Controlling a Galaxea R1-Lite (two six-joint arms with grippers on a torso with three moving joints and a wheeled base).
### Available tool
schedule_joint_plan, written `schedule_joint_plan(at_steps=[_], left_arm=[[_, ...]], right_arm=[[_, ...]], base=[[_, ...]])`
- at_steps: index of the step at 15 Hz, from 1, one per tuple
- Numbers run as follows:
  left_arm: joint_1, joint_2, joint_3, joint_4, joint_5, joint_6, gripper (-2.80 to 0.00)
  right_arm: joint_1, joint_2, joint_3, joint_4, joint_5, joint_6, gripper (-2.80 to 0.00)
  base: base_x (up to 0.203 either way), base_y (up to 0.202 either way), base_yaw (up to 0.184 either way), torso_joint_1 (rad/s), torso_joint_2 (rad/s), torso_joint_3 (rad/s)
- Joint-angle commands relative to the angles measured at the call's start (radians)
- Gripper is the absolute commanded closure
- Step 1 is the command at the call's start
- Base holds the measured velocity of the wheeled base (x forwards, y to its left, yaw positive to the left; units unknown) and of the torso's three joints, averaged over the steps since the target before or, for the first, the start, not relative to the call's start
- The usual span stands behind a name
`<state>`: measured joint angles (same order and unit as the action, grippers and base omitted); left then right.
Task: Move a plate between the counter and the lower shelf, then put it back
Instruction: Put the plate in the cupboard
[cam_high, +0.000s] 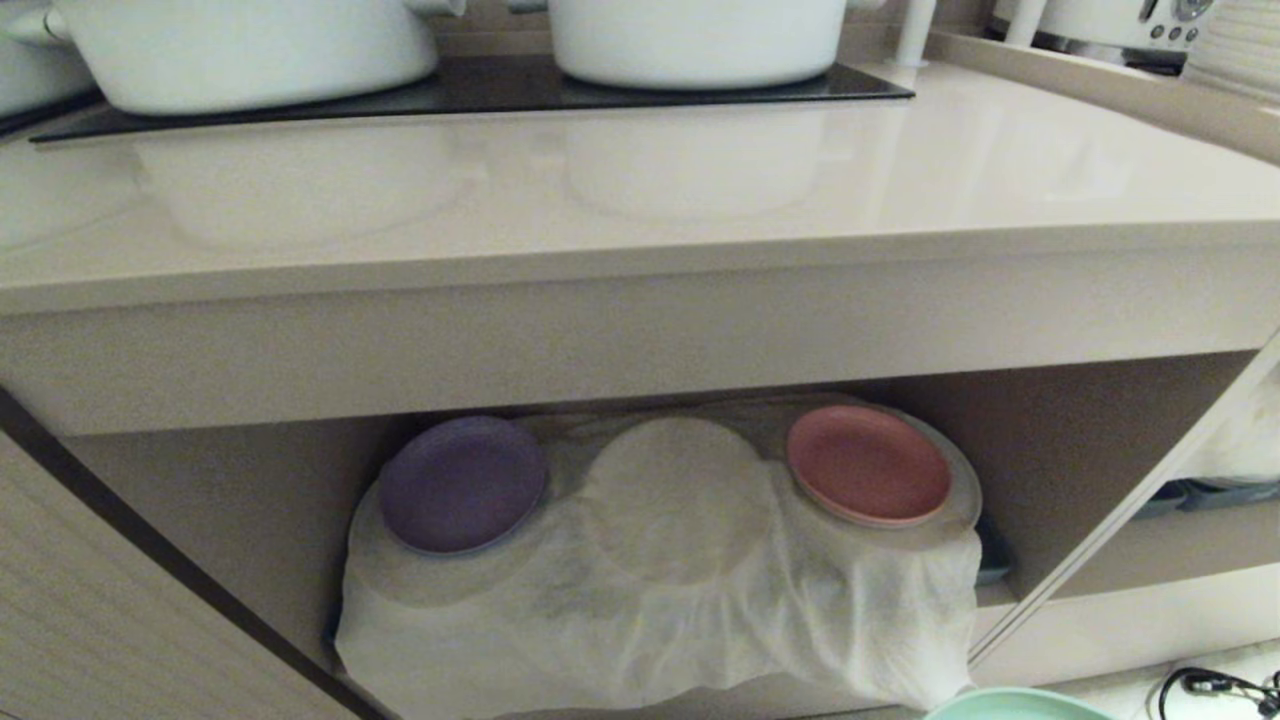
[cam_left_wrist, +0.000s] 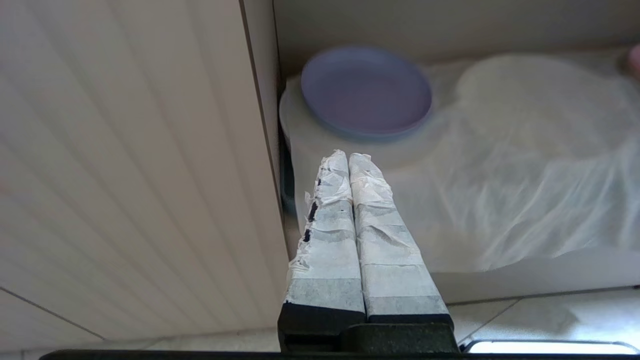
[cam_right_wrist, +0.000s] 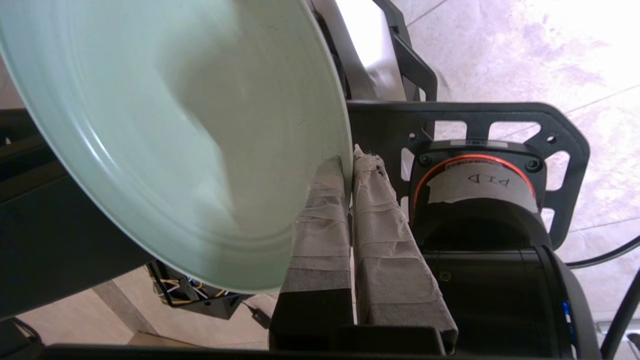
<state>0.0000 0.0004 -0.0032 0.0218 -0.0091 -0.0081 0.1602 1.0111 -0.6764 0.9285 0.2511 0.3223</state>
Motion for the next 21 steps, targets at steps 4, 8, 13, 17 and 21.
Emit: schedule_joint_plan(at_steps=[4,8,13,17,21], left_arm=[[0.000,0.000,0.000,0.000,0.000,-0.001,0.00],[0.000,0.000,0.000,0.000,0.000,0.000,0.00],[0.000,0.000,0.000,0.000,0.000,0.000,0.00],[0.000,0.000,0.000,0.000,0.000,-0.001,0.00],[0.000,0.000,0.000,0.000,0.000,-0.001,0.00]], right_arm=[[0.001,0.001,0.003,0.004,0.002,0.001,0.00],[0.001,0.001,0.000,0.004,0.002,0.001,0.00],[0.001,-0.001,0.000,0.004,0.002,0.001,0.00],[0.001,-0.006,-0.002,0.004,0.002,0.001,0.00],[0.001,-0.002,-0.002,0.002,0.001,0.001,0.00]], base=[[0.000,0.000,0.000,-0.142,0.46,0.313],[0.000,0.000,0.000,-0.053,0.22,0.163],[0.000,0.000,0.000,-0.002,0.01,0.007],[0.000,0.000,0.000,0.000,0.00,0.000],[0.000,0.000,0.000,0.000,0.00,0.000]])
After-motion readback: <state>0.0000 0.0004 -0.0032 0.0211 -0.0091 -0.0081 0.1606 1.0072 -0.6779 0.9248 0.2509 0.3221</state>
